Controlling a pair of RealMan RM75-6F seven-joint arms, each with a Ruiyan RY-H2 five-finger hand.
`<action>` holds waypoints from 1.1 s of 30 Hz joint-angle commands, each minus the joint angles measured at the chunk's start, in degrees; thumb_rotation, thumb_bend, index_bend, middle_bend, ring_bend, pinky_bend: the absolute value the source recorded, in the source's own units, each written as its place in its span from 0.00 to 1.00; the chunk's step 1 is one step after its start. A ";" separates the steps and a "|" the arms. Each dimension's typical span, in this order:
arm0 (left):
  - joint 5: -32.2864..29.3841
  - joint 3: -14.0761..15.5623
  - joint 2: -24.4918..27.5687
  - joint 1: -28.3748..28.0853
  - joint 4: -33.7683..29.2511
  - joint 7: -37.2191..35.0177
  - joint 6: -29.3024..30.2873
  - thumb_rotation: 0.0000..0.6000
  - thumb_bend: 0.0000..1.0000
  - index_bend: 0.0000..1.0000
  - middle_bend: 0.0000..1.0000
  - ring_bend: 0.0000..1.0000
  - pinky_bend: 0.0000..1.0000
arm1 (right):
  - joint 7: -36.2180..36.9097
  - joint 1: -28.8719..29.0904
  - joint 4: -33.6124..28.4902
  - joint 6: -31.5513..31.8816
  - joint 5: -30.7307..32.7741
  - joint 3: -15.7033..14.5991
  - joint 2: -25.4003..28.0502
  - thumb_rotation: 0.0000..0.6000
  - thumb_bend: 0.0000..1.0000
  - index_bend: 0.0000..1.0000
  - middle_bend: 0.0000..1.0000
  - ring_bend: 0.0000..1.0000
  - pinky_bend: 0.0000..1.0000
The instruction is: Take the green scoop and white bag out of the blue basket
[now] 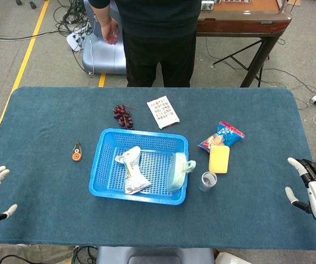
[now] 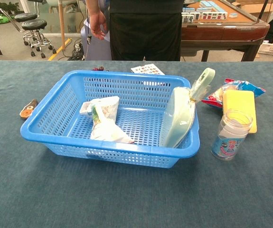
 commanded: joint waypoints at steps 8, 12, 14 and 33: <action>-0.07 0.08 -0.09 0.10 0.12 0.03 0.03 1.00 0.15 0.19 0.14 0.15 0.16 | -0.32 1.05 -0.53 -1.06 -1.13 0.08 0.61 1.00 0.32 0.15 0.18 0.13 0.22; -0.18 -0.04 0.05 0.14 0.12 -0.05 0.16 1.00 0.15 0.19 0.14 0.15 0.16 | -1.38 3.18 -2.07 -2.99 -2.84 0.44 1.70 1.00 0.32 0.15 0.18 0.13 0.22; -0.12 -0.01 0.07 0.20 0.14 -0.15 0.25 1.00 0.15 0.19 0.14 0.15 0.16 | -2.13 4.95 -3.38 -4.67 -4.02 0.82 2.41 1.00 0.29 0.15 0.18 0.13 0.22; -0.67 0.31 0.19 1.25 1.34 -1.23 0.95 1.00 0.15 0.19 0.14 0.15 0.16 | -17.03 23.36 -14.31 -25.13 -11.40 4.33 2.09 1.00 0.00 0.15 0.16 0.13 0.22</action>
